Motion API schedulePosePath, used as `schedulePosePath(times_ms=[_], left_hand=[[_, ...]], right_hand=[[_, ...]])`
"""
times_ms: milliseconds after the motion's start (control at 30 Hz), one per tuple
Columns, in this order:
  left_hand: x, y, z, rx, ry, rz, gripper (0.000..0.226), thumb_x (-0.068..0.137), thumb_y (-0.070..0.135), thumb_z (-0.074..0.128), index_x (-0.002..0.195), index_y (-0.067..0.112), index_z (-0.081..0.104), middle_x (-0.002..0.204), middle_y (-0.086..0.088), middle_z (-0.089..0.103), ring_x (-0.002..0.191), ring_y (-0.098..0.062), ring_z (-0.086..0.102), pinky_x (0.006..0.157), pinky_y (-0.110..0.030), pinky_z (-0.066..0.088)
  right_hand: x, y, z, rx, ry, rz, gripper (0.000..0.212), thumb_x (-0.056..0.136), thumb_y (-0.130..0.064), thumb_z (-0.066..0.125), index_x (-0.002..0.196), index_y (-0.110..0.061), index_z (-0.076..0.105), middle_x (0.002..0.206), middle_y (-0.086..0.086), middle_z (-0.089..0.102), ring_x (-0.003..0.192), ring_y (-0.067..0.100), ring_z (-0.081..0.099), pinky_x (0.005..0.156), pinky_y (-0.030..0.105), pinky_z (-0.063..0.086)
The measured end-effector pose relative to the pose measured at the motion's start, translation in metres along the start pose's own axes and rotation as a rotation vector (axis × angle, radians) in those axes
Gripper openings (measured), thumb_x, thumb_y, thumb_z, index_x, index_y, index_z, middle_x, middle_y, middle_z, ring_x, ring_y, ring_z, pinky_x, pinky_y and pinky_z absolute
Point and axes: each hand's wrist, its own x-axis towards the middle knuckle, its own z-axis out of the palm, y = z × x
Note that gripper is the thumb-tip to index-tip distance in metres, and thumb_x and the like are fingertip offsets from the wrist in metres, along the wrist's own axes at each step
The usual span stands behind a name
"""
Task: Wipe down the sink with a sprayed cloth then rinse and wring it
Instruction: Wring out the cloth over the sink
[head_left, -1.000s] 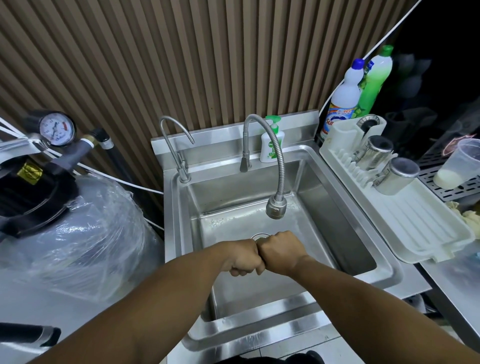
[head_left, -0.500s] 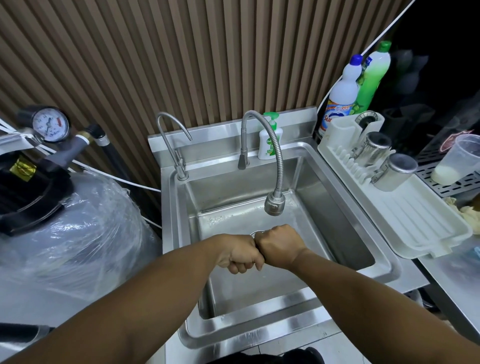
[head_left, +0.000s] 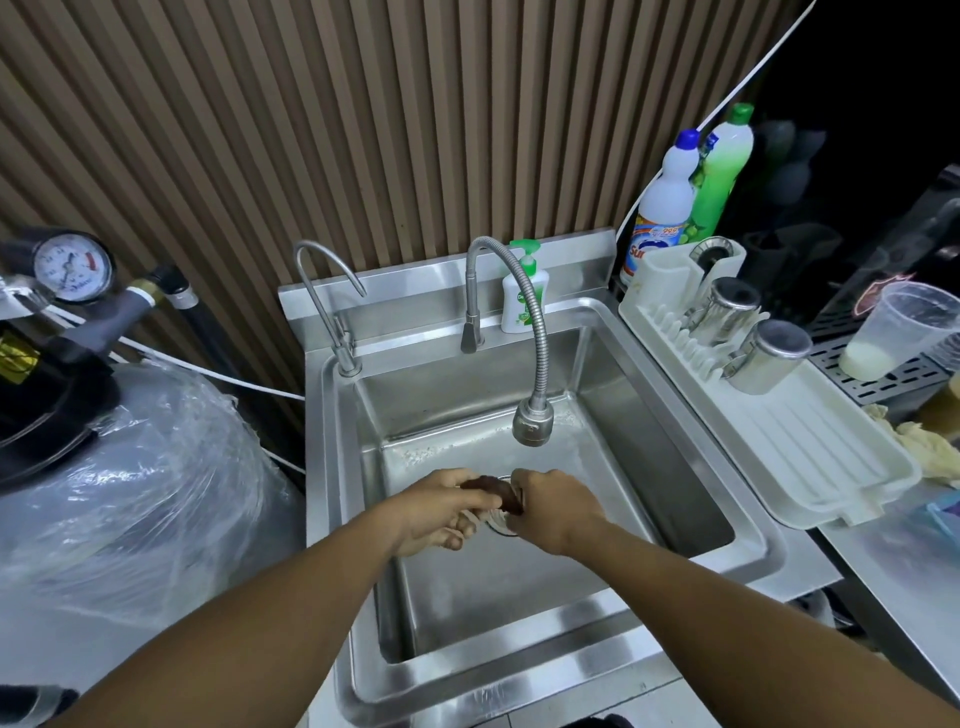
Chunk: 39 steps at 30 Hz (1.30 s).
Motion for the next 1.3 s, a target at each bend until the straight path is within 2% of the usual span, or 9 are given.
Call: schedulePosePath(times_ms=[100,200,433,633,833,1000,1133,1200,1300], left_hand=[[-0.002,-0.008,-0.003,-0.169,0.059,0.074,0.026,0.088,0.019,0.077,0.112,0.014,0.069,0.091,-0.006,0.070,0.069,-0.016,0.060,0.060,-0.027,0.046],[-0.003,-0.009,0.003,-0.240,0.123,0.137,0.020,0.088,0.018,0.076,0.107,0.016,0.070,0.097,-0.008,0.073,0.080,-0.017,0.065,0.066,-0.029,0.049],[-0.010,0.007,-0.001,-0.304,0.249,0.249,0.021,0.090,0.012,0.071,0.110,0.016,0.072,0.105,-0.008,0.075,0.095,-0.019,0.067,0.074,-0.032,0.051],[-0.015,0.016,0.002,-0.324,0.318,0.317,0.023,0.089,0.010,0.071,0.111,0.017,0.070,0.111,-0.009,0.075,0.101,-0.020,0.070,0.079,-0.034,0.052],[-0.023,0.031,0.002,-0.306,0.344,0.397,0.021,0.087,0.013,0.076,0.105,0.012,0.064,0.100,-0.007,0.077,0.098,-0.019,0.071,0.083,-0.037,0.055],[-0.029,0.040,-0.001,-0.229,0.376,0.432,0.025,0.084,0.019,0.081,0.100,0.011,0.063,0.086,-0.004,0.075,0.085,-0.017,0.070,0.084,-0.040,0.054],[-0.032,0.043,-0.001,-0.194,0.361,0.453,0.024,0.085,0.016,0.079,0.098,0.013,0.060,0.095,-0.005,0.075,0.091,-0.016,0.070,0.090,-0.043,0.055],[-0.033,0.044,-0.002,-0.191,0.354,0.459,0.021,0.087,0.012,0.077,0.100,0.014,0.061,0.097,-0.005,0.076,0.091,-0.018,0.070,0.088,-0.042,0.054],[-0.035,0.049,-0.004,-0.208,0.343,0.466,0.021,0.089,0.008,0.073,0.109,0.014,0.066,0.100,-0.007,0.075,0.090,-0.020,0.069,0.083,-0.039,0.052]], right_hand=[[-0.005,0.005,0.009,0.471,-0.127,0.067,0.036,0.078,-0.042,0.073,0.093,-0.022,0.047,0.092,0.007,0.066,0.079,0.028,0.065,0.066,0.040,0.056],[-0.012,-0.004,0.005,0.796,-0.164,0.056,0.038,0.085,-0.040,0.072,0.101,-0.015,0.049,0.088,0.009,0.066,0.067,0.014,0.062,0.058,0.021,0.052],[-0.006,-0.014,-0.011,0.902,-0.030,0.016,0.016,0.099,-0.035,0.057,0.096,-0.025,0.070,0.067,-0.016,0.064,0.064,0.000,0.057,0.068,0.023,0.045],[-0.005,-0.022,-0.021,1.073,-0.016,0.037,0.007,0.095,-0.027,0.064,0.101,-0.023,0.063,0.088,0.013,0.075,0.071,0.022,0.070,0.068,0.034,0.053],[-0.007,-0.028,-0.033,1.168,0.031,0.020,0.017,0.093,-0.046,0.063,0.103,-0.033,0.065,0.092,0.006,0.074,0.079,0.023,0.073,0.075,0.038,0.059],[-0.006,-0.031,-0.045,1.212,0.093,-0.001,0.011,0.098,-0.021,0.060,0.106,-0.020,0.068,0.097,0.008,0.075,0.090,0.023,0.072,0.086,0.041,0.059],[-0.007,-0.033,-0.056,1.255,0.109,0.020,0.015,0.100,-0.005,0.052,0.107,-0.010,0.063,0.090,0.013,0.074,0.072,0.034,0.069,0.069,0.055,0.059],[-0.007,-0.031,-0.061,1.267,0.134,0.017,0.011,0.098,0.002,0.050,0.104,-0.004,0.058,0.079,0.012,0.071,0.064,0.028,0.068,0.059,0.042,0.061],[-0.007,-0.029,-0.068,1.224,0.158,0.005,0.010,0.095,0.002,0.054,0.092,-0.007,0.058,0.063,0.001,0.061,0.060,0.015,0.058,0.052,0.016,0.047]])
